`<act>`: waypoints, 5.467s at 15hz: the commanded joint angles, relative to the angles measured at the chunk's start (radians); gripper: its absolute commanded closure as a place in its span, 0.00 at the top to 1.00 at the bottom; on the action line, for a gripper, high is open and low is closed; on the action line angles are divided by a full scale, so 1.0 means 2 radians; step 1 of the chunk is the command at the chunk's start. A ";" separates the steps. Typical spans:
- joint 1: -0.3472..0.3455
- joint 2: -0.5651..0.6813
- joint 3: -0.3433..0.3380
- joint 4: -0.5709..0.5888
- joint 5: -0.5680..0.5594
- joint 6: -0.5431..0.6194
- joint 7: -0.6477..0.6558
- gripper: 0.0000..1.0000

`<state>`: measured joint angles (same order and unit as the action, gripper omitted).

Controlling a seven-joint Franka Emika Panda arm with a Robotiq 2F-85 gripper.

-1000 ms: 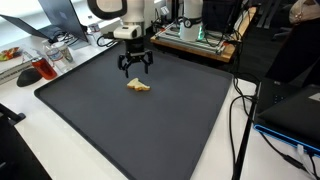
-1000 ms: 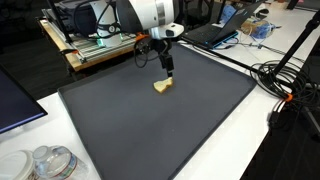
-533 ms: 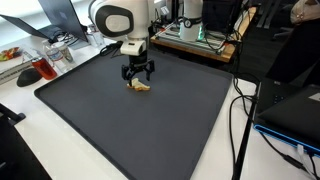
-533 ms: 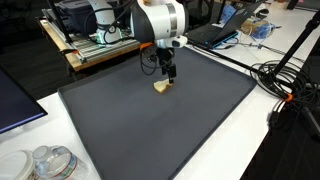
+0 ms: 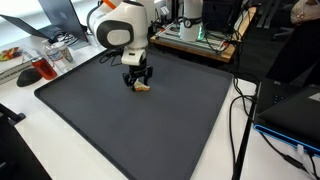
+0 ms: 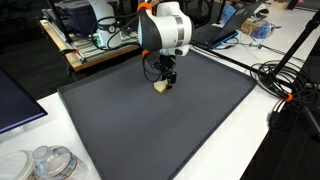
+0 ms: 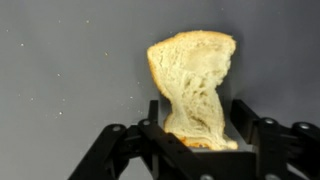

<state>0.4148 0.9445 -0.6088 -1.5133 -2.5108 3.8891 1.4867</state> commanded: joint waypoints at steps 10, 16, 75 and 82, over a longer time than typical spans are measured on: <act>0.021 0.043 -0.050 0.069 0.000 0.090 0.057 0.09; 0.042 0.043 -0.072 0.067 0.000 0.107 0.079 0.09; 0.203 -0.004 -0.145 0.001 0.001 0.161 -0.218 1.00; 0.265 -0.011 -0.151 -0.033 0.001 0.163 -0.140 1.00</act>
<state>0.8939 0.9487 -0.9033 -1.5278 -2.5079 4.2177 1.0988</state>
